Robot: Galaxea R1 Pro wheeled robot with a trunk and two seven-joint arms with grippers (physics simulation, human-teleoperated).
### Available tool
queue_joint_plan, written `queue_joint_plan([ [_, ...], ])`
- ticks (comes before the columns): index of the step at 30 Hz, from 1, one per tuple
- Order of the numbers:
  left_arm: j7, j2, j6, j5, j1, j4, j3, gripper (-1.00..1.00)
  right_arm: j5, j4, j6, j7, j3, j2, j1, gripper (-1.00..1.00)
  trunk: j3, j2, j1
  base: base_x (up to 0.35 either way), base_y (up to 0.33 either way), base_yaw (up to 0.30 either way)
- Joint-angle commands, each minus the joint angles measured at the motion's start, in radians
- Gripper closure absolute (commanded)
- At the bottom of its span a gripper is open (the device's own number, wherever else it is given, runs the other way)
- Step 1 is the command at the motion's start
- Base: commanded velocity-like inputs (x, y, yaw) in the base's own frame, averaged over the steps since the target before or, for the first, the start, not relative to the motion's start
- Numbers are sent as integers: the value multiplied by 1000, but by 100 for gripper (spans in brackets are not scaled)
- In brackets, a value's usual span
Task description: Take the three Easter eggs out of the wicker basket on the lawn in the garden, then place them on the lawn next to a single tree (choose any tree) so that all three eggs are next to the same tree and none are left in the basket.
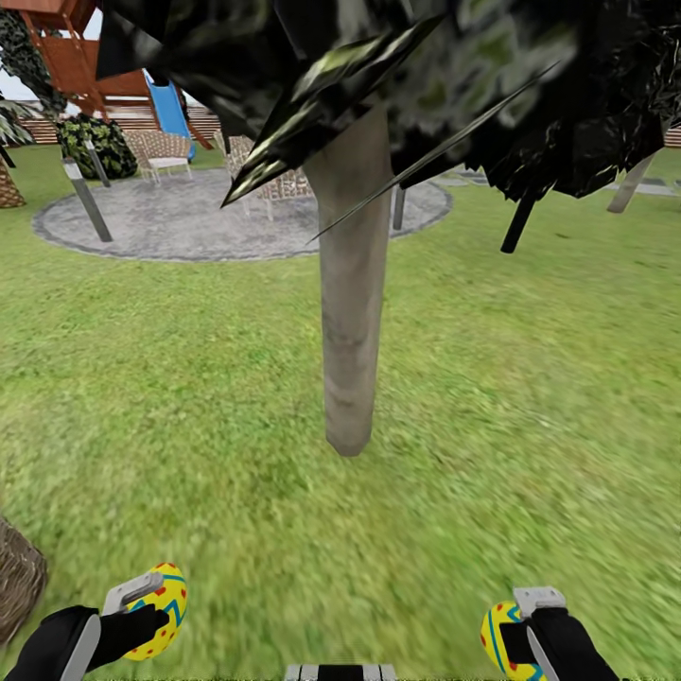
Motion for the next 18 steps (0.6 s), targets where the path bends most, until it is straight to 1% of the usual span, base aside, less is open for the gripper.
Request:
queue_joint_plan([
  [1,-5,-1,5,-2,0,-1,2,100,2,-1,5,-1,-1,0,0,100,-5,-1,0,0,0,0],
  [7,-5,-1,5,-2,0,24,1,100,2,-1,5,-1,0,-1,0,100,-28,-2,3,0,0,0],
  [18,-5,-2,5,-2,0,25,2,100,2,-1,5,-1,0,1,0,100,-71,-5,8,0,0,0],
])
